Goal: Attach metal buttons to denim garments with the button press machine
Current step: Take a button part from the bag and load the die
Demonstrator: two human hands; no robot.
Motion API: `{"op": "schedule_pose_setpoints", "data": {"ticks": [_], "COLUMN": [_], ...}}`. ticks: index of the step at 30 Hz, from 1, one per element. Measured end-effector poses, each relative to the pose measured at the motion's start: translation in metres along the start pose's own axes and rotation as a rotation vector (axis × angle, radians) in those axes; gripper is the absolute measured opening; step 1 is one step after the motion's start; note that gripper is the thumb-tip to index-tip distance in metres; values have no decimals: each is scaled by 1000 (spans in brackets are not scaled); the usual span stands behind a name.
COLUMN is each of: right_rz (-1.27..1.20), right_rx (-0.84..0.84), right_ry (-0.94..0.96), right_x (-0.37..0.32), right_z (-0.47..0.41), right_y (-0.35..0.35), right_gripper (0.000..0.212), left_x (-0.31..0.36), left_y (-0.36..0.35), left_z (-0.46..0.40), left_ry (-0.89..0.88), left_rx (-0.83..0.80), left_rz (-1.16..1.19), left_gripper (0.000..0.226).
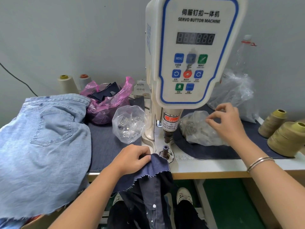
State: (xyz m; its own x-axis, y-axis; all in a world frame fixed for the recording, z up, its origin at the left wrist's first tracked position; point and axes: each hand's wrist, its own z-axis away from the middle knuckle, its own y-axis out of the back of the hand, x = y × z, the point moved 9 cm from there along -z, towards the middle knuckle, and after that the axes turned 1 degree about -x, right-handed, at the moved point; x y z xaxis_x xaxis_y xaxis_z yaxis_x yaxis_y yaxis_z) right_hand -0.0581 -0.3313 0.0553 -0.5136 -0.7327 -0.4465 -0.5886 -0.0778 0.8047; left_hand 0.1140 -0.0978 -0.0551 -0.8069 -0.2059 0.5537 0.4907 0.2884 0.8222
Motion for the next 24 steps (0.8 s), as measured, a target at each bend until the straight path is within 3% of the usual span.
{"op": "schedule_pose_setpoints", "data": {"ticks": [2, 4, 6, 8, 11, 17, 24], "right_rz": [-446, -937, -1149, -1204, -1263, -1460, -1477], "right_rx": [3, -163, -379, -536, -621, -656, -636], "right_ry": [-168, -371, -554, -640, -689, -830, -875], "right_x": [-6, -24, -44, -64, -80, -83, -84], "right_z": [19, 47, 77, 98, 108, 117, 120], "right_y": [0, -30, -65, -88, -105, -114, -126], "right_gripper": [4, 1, 1, 4, 7, 12, 11], "left_x": [0, 1, 1, 1, 2, 2, 3], "left_y": [0, 1, 1, 1, 2, 1, 1], "left_z": [0, 0, 0, 1, 1, 1, 1], "left_ry": [2, 0, -2, -3, -6, 1, 1], "left_rx": [1, 8, 13, 17, 20, 11, 14], "left_rz": [3, 7, 8, 9, 15, 41, 43], "left_gripper": [20, 21, 23, 23, 22, 19, 20]}}
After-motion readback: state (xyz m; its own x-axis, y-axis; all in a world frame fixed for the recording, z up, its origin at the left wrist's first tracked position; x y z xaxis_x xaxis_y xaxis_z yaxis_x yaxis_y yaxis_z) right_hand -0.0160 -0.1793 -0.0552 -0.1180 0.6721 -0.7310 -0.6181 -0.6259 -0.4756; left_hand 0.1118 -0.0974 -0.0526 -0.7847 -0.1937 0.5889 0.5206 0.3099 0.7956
